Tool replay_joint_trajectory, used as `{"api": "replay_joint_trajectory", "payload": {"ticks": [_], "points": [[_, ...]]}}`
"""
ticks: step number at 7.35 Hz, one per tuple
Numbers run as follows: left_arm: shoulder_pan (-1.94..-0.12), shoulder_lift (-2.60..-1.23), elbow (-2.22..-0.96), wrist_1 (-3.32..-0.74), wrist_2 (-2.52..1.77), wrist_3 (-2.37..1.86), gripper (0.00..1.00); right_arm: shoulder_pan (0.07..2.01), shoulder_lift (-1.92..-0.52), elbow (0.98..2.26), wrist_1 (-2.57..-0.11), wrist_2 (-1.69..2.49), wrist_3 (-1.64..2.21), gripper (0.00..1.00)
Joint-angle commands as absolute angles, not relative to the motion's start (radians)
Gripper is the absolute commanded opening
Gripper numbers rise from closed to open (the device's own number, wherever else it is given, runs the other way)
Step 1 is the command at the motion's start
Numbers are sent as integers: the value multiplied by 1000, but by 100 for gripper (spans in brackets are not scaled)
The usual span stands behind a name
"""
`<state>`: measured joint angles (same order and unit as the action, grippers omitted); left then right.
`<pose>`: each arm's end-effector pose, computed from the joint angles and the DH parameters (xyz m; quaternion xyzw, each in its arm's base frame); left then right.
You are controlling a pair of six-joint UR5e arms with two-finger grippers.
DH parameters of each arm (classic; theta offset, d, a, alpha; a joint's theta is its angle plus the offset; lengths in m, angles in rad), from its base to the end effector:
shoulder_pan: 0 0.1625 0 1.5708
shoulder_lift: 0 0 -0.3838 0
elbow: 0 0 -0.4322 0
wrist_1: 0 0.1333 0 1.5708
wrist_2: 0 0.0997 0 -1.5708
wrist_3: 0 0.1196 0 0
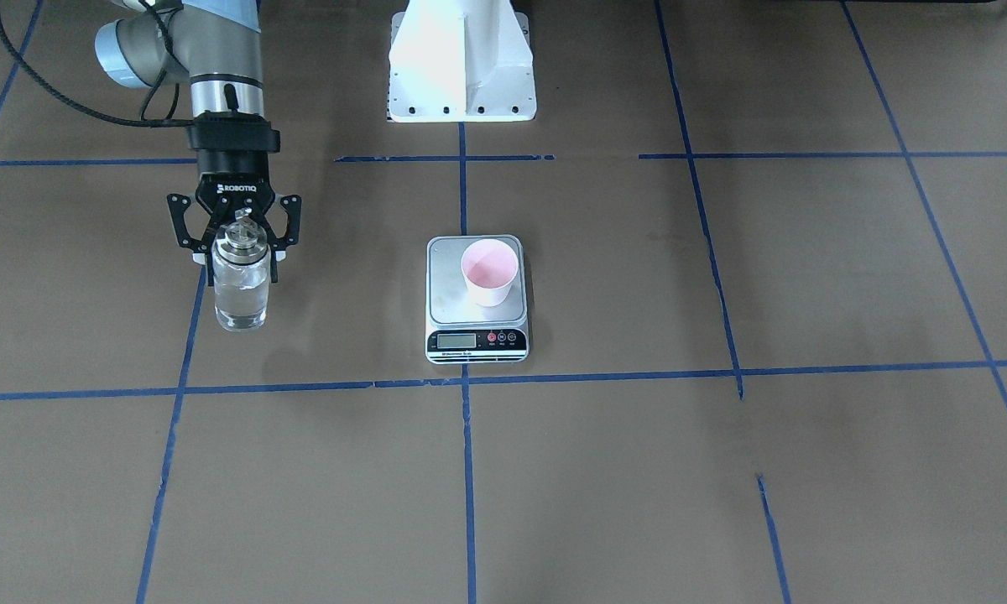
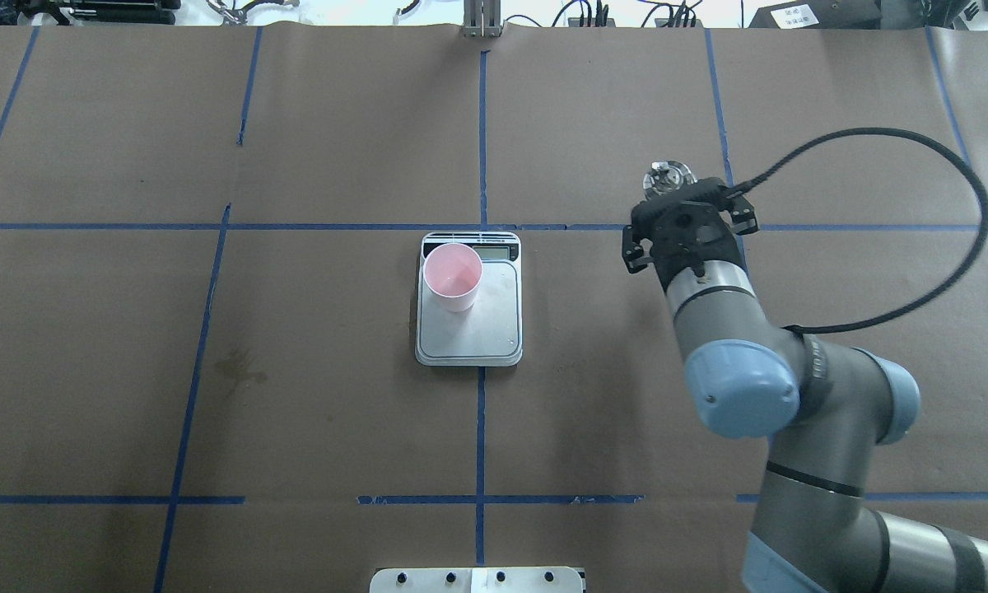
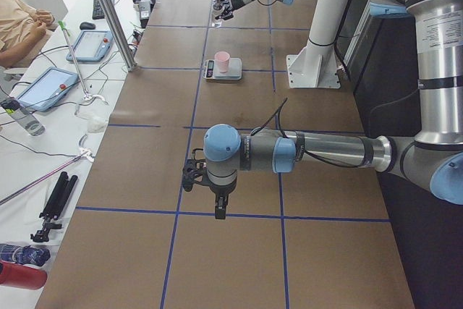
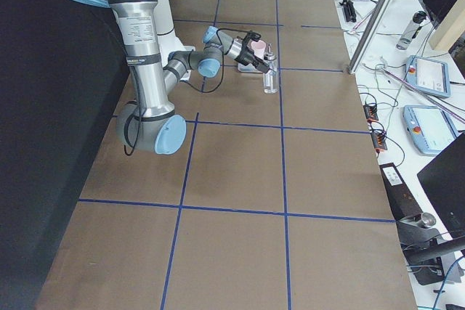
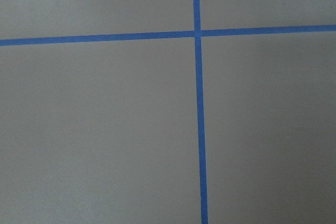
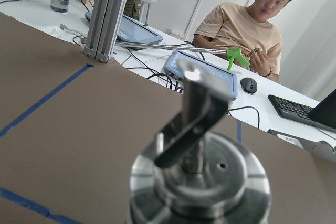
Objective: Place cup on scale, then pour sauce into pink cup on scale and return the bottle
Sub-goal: 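Move the bottle with the right gripper over the pink cup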
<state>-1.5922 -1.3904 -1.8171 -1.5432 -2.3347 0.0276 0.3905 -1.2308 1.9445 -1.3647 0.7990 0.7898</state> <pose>-0.0605 -0.4641 0.5941 0.0269 0.3721 0.0100 0.9277 -0.4569 -0.4224 0.2140 0.5084 -0.1562 0.0028 0.8468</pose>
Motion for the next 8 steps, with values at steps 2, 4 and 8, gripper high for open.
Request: {"api": "replay_joint_trajectory", "payload": {"ticks": [2, 4, 8], "points": [[-1592, -1390, -1818, -1542, -2335, 28, 100, 370, -933, 1773, -1746, 704, 788, 0], [-1591, -1391, -1816, -1542, -2335, 26, 100, 368, -882, 1691, -1749, 692, 788, 0], [-1591, -1391, -1818, -1542, -2335, 26, 100, 364, -888, 1700, -1750, 672, 695, 0]]}}
